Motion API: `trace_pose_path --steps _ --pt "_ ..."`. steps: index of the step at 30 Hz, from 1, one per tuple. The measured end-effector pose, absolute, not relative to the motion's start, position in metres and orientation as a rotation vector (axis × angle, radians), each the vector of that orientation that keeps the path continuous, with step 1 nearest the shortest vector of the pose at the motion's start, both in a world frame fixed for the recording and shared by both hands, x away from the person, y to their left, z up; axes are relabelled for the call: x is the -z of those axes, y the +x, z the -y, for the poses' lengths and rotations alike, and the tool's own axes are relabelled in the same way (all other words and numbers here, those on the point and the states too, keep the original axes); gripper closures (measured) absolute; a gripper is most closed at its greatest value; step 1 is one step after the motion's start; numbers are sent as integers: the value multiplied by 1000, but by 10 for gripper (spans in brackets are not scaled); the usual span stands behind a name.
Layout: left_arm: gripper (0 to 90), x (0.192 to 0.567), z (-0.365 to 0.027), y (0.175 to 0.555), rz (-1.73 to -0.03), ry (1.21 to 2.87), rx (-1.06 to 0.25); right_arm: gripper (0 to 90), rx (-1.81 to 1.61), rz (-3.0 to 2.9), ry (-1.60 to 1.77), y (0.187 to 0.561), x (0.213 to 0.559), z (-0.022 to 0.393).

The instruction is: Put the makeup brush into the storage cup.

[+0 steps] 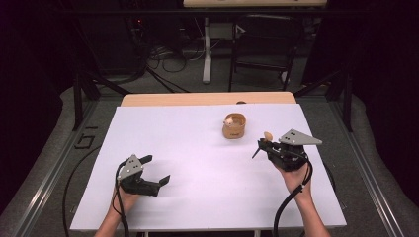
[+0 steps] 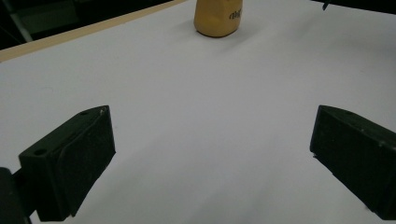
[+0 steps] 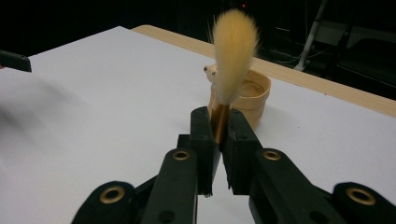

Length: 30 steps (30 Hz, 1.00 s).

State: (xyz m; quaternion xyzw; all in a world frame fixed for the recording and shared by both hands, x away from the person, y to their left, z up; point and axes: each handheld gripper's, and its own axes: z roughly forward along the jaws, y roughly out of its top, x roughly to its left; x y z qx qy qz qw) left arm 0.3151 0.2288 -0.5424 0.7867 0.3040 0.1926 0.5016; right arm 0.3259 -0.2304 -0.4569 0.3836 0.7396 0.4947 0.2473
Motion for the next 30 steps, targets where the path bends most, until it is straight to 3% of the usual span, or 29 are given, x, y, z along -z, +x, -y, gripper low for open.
trace_pose_path --steps 30 --pt "0 542 -230 316 -727 1904 -464 839 -1277 -2053 1027 365 420 222"
